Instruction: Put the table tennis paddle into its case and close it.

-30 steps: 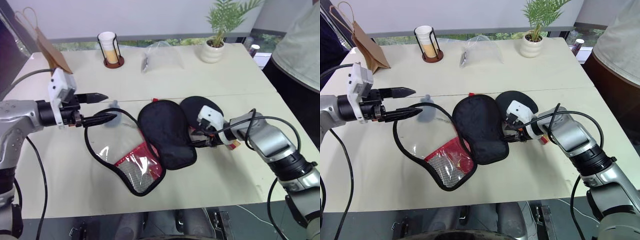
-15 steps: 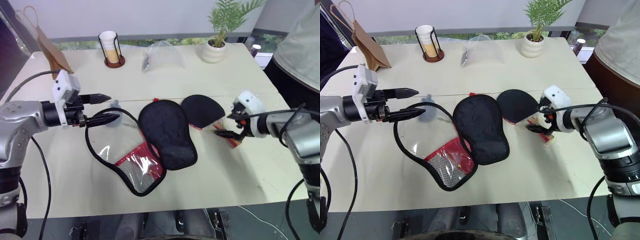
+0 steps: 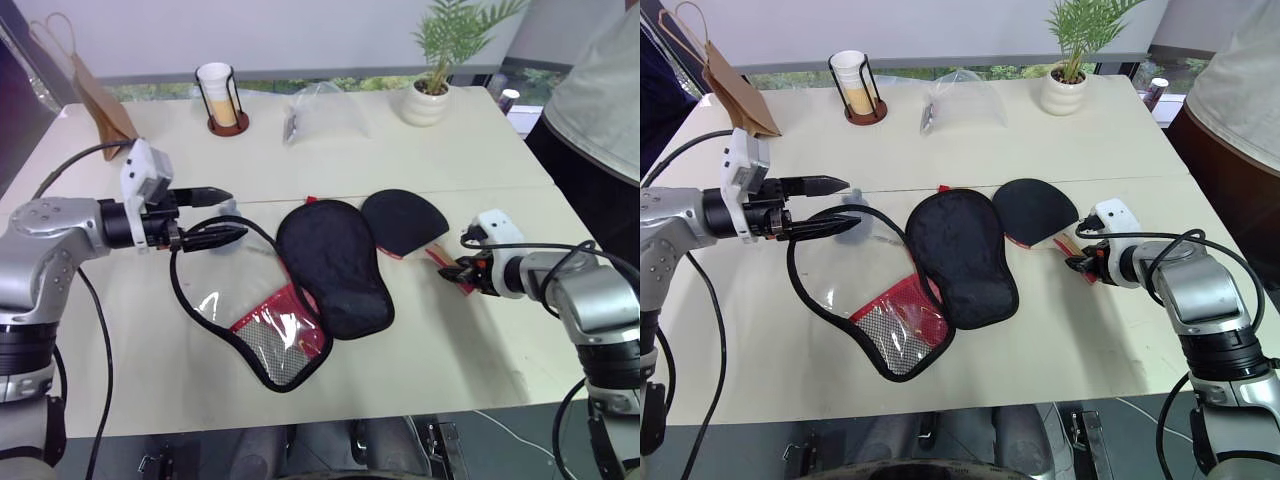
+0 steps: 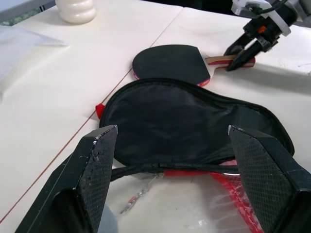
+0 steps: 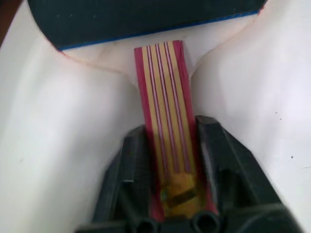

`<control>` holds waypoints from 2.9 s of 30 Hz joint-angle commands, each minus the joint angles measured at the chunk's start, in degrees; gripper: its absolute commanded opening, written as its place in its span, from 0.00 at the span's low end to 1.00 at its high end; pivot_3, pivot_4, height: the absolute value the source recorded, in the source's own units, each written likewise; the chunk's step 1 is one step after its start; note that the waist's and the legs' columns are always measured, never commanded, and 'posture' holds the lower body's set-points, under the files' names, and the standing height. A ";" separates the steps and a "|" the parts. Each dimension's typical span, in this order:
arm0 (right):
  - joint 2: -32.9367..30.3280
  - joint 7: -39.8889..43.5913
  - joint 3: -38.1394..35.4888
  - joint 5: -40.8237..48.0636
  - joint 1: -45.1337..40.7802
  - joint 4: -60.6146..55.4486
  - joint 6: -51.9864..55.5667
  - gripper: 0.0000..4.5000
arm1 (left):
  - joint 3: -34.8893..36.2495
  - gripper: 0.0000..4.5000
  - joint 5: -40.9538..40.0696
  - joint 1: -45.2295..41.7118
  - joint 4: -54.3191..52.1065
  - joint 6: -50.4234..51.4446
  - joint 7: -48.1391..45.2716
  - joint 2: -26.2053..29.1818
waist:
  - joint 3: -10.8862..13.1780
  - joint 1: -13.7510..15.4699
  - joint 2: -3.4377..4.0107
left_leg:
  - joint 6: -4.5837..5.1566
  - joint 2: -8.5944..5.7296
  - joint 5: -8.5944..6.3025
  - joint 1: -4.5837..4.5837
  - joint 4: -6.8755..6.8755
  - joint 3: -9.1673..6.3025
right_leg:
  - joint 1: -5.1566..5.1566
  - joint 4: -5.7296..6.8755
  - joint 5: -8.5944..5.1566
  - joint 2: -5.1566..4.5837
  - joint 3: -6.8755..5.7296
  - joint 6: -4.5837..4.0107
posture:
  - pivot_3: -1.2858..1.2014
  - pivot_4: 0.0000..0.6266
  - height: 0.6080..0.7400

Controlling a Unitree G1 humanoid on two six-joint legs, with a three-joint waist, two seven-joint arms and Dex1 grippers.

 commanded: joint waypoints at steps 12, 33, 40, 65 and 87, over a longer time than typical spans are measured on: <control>1.32 -7.48 -8.73 4.13 -11.86 -6.01 13.38 0.21 | -1.65 0.84 1.54 -2.99 1.79 -2.32 -1.29 -2.18 | 0.04 -0.10 0.06 | 0.03 -0.01 -0.01 -0.02 -0.05 0.01 | -0.05 -0.01 0.04 0.01 0.00 0.05 | 0.52 0.24 1.00; 12.75 -40.41 -7.91 51.34 -7.44 -19.00 26.79 0.21 | -4.31 0.84 3.48 -5.76 5.30 -3.67 -4.43 -4.57 | 0.05 -0.28 0.04 | 0.08 0.02 -0.03 -0.04 -0.02 -0.02 | -0.04 -0.03 0.05 0.02 0.01 0.06 | 0.52 0.24 1.00; 14.02 -58.37 -7.58 67.23 -8.43 -14.06 26.79 0.21 | -4.32 0.84 3.42 -5.16 4.87 -3.23 -4.47 -4.51 | 0.05 -0.16 0.03 | 0.09 0.04 -0.03 -0.04 -0.03 -0.01 | -0.04 -0.03 0.05 0.03 0.01 0.06 | 0.52 0.24 1.00; -20.95 1.01 10.15 33.61 -8.36 -12.42 -24.65 0.99 | -2.12 0.84 11.26 -6.46 21.51 -14.08 -17.18 10.04 | 0.08 -0.37 0.02 | 0.39 0.07 -0.21 -0.05 0.02 0.13 | -0.01 -0.24 -0.03 0.10 -0.02 0.14 | 0.52 0.24 1.00; -12.53 13.10 1.04 21.61 -6.77 -9.01 -27.00 0.99 | -3.73 0.84 16.51 4.99 24.30 -29.57 -18.96 3.29 | 0.09 1.04 0.01 | 0.32 0.07 -0.19 -0.94 0.29 0.22 | -0.82 -0.17 0.35 -0.07 0.09 0.29 | 0.52 0.24 1.00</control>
